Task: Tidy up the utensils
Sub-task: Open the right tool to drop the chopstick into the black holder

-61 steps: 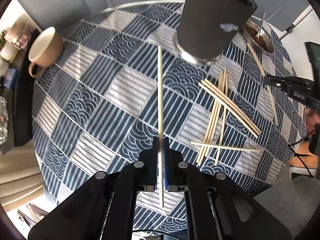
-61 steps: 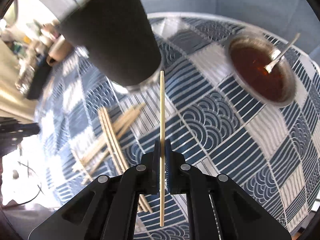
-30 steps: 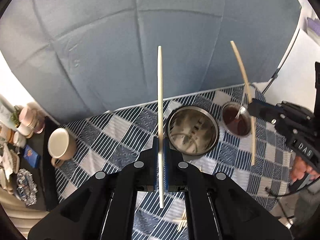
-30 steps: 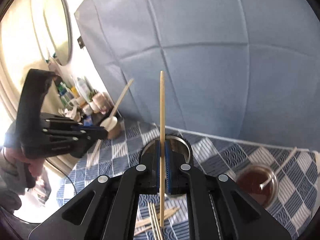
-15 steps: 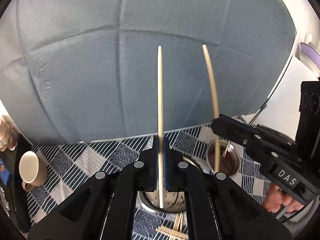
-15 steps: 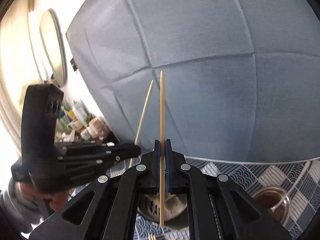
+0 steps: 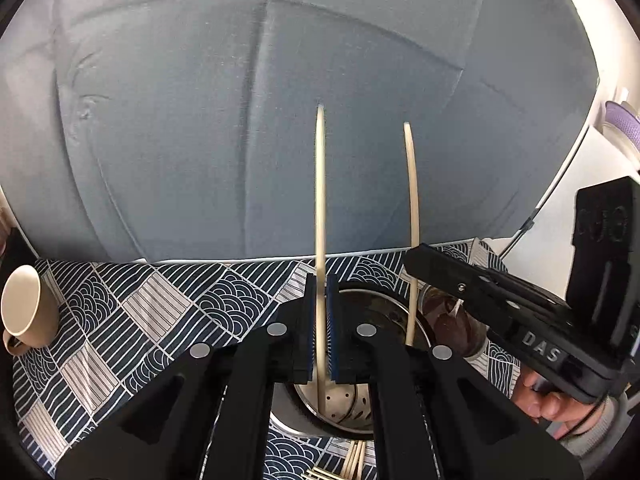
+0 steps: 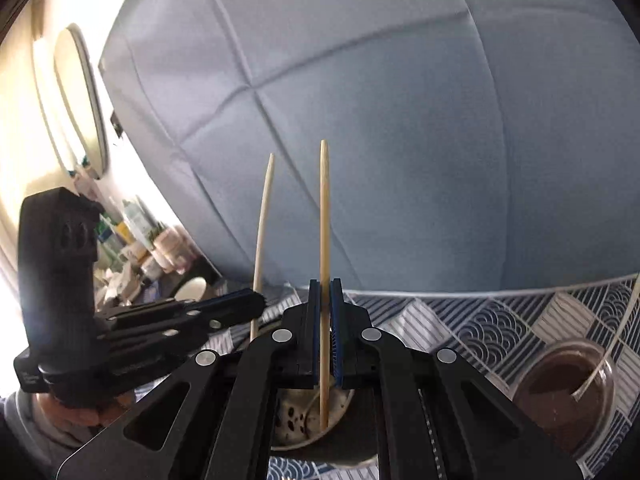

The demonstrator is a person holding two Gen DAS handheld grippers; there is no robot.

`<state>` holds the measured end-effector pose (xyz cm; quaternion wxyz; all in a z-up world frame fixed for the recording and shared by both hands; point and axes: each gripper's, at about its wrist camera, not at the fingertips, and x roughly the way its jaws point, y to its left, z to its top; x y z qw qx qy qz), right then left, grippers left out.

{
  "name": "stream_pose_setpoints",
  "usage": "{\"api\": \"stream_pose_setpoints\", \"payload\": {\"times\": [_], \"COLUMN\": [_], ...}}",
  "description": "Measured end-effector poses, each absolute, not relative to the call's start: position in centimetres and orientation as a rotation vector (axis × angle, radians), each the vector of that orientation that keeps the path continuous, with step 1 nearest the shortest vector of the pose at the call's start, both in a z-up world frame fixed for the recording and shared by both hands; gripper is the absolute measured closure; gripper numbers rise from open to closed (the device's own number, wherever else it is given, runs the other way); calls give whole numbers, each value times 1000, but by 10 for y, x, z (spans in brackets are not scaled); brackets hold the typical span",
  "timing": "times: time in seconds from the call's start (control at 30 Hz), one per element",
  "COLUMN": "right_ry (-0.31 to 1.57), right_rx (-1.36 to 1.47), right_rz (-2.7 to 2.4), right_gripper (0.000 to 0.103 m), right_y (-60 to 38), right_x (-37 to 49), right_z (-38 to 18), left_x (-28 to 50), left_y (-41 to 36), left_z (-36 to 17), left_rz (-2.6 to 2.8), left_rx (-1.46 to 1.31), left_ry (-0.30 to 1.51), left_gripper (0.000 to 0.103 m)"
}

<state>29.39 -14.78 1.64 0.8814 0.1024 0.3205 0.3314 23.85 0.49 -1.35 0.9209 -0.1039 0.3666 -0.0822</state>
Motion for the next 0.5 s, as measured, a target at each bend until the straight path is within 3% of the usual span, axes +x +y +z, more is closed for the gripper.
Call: {"api": "stream_pose_setpoints", "payload": {"times": [0.17, 0.2, 0.23, 0.27, 0.33, 0.43, 0.5], "right_ry": [669, 666, 662, 656, 648, 645, 635], "right_rx": [215, 216, 214, 212, 203, 201, 195], "right_rz": [643, 638, 630, 624, 618, 608, 600], "right_gripper": [91, 86, 72, 66, 66, 63, 58], "right_y": [-154, -154, -156, -157, -157, -159, -161], "right_x": [292, 291, 289, 288, 284, 279, 274], "right_z": [21, 23, 25, 26, 30, 35, 38], "left_x": [232, 231, 229, 227, 223, 213, 203], "left_y": [9, 11, 12, 13, 14, 17, 19], "left_z": [-8, -5, -3, -1, 3, 10, 14], "left_rz": [-138, -126, -121, -121, -113, -91, -77], "left_rx": [-210, -205, -203, -203, -202, -197, -184], "left_ry": [746, 743, 739, 736, 732, 725, 713], "left_gripper": [78, 77, 73, 70, 66, 46, 39]}}
